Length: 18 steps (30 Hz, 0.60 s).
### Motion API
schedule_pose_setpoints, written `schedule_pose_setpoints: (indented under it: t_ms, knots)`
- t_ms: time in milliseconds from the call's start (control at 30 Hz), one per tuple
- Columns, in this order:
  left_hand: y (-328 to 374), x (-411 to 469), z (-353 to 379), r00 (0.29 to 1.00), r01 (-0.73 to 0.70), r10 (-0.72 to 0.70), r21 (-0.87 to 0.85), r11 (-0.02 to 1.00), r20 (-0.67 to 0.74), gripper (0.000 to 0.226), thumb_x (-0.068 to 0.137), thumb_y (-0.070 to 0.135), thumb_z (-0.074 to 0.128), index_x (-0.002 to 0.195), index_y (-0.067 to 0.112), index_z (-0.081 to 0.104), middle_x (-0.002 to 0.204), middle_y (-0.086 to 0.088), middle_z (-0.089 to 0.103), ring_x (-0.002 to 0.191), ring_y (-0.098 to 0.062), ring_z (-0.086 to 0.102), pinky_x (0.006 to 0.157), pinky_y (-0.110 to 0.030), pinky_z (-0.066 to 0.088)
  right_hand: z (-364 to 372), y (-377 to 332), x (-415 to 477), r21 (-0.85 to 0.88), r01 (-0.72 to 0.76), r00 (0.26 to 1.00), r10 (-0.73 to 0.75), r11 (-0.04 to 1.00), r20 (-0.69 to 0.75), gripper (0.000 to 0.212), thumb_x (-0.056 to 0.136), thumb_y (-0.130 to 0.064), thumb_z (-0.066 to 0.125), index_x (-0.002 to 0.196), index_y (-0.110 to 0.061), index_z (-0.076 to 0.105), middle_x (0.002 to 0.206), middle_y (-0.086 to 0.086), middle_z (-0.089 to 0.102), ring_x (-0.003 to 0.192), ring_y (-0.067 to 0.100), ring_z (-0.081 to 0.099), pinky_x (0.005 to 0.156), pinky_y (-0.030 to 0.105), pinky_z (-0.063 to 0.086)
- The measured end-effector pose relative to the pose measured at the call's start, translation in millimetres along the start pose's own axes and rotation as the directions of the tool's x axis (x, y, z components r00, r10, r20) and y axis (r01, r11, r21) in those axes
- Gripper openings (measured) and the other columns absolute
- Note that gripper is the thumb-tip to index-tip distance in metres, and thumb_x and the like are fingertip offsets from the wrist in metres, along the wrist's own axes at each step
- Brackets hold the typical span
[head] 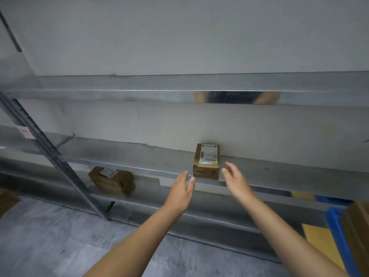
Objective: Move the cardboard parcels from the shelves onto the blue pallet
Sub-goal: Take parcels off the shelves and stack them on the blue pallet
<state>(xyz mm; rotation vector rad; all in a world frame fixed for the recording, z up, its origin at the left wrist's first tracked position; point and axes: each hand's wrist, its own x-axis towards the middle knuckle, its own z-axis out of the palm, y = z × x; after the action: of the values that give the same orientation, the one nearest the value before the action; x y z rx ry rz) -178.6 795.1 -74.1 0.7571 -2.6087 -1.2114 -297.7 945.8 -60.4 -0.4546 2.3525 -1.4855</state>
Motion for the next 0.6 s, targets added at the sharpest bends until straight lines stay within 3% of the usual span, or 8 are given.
schedule_pose_setpoints:
  t_ms: [100, 233, 333, 500, 600]
  knots:
    - [-5, 31, 2, 1.0, 0.011, -0.01, -0.051, 0.999, 0.022, 0.056, 0.105, 0.04, 0.036, 0.154, 0.015, 0.028, 0.161, -0.003, 0.028, 0.149, -0.016, 0.022, 0.122, -0.032, 0.018, -1, 1, 38, -0.025, -0.058, 0.998, 0.057, 0.998, -0.017, 0.048, 0.103, -0.026, 0.042, 0.149, -0.013, 0.035, 0.153, 0.008, 0.037, 0.14, 0.023, 0.037, 0.113, 0.034, 0.029]
    - [-16, 64, 5, 0.998, 0.051, -0.047, -0.121, 0.991, 0.042, 0.056, 0.105, 0.039, 0.036, 0.155, 0.014, 0.028, 0.16, -0.004, 0.029, 0.148, -0.017, 0.025, 0.12, -0.032, 0.021, 6, 7, 79, -0.121, -0.119, 0.993, 0.117, 0.985, -0.02, 0.048, 0.105, -0.021, 0.038, 0.15, -0.006, 0.031, 0.156, 0.013, 0.032, 0.143, 0.026, 0.032, 0.114, 0.032, 0.024]
    - [-26, 93, 9, 0.996, 0.075, -0.069, -0.138, 0.988, 0.054, 0.054, 0.106, 0.036, 0.036, 0.154, 0.012, 0.029, 0.159, -0.007, 0.031, 0.148, -0.019, 0.026, 0.119, -0.031, 0.02, 18, 12, 105, -0.102, -0.172, 0.985, 0.169, 0.98, -0.033, 0.047, 0.105, -0.016, 0.038, 0.148, 0.0, 0.032, 0.156, 0.016, 0.032, 0.143, 0.027, 0.031, 0.114, 0.028, 0.022]
    - [-30, 146, 18, 0.988, 0.112, -0.087, -0.213, 0.971, 0.124, 0.053, 0.106, 0.031, 0.035, 0.153, 0.007, 0.029, 0.158, -0.011, 0.032, 0.146, -0.024, 0.031, 0.116, -0.029, 0.024, 43, 17, 137, -0.033, -0.251, 0.968, 0.251, 0.967, -0.018, 0.042, 0.104, -0.017, 0.041, 0.143, -0.004, 0.042, 0.146, 0.016, 0.046, 0.131, 0.028, 0.048, 0.102, 0.027, 0.037]
    - [-27, 177, 26, 0.982, 0.098, -0.052, -0.255, 0.962, 0.18, 0.042, 0.106, 0.027, 0.036, 0.143, 0.007, 0.042, 0.142, -0.01, 0.049, 0.135, -0.027, 0.046, 0.101, -0.012, 0.039, 52, 20, 150, -0.001, -0.275, 0.961, 0.275, 0.961, -0.039, 0.033, 0.103, -0.018, 0.043, 0.134, -0.009, 0.05, 0.134, 0.015, 0.057, 0.12, 0.029, 0.057, 0.097, 0.03, 0.044]
